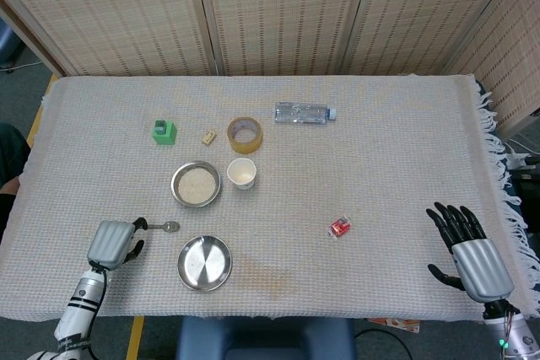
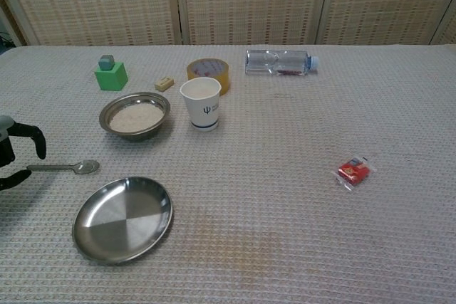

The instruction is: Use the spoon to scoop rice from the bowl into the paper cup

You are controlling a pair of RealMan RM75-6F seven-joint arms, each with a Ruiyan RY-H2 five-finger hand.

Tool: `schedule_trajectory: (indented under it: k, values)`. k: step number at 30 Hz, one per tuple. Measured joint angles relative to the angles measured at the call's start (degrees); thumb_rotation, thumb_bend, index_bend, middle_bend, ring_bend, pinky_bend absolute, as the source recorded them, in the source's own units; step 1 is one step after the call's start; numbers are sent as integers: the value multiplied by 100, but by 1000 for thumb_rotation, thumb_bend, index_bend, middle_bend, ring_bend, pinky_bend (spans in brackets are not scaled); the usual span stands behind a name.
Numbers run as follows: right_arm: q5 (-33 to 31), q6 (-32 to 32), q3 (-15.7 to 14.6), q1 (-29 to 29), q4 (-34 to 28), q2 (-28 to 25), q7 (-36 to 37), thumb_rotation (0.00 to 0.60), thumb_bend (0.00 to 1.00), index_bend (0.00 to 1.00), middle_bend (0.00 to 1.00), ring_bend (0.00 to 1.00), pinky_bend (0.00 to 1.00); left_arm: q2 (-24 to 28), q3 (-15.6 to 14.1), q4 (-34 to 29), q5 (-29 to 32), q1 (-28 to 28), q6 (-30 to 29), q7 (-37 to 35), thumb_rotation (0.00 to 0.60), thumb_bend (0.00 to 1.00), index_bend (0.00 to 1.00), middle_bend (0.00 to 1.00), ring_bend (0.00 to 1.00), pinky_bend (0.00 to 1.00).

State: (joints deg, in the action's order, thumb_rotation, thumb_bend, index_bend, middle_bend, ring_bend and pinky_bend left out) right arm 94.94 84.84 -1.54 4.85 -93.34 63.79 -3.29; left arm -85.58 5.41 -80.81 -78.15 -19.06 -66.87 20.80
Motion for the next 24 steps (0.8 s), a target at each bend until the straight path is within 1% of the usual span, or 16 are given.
schedule_trajectory:
  k: [8, 18, 24]
  values:
    - [-4, -38, -3, 11, 7, -20, 40, 600, 88, 0, 0, 0, 0, -363, 158, 329, 201, -153, 15, -111, 600, 388, 436, 1000, 1000, 1000]
    - [1, -40, -8, 9, -1, -30, 39, 600, 88, 0, 0, 0, 0, -797, 199, 857, 394, -316, 106, -55, 600, 393, 462, 1000, 1000, 1000]
    - [-9, -62, -5, 19, 4, -35, 48, 600, 88, 0, 0, 0, 0, -963, 201, 1075, 470, -378, 117, 2, 600, 394, 463, 1000, 1000, 1000]
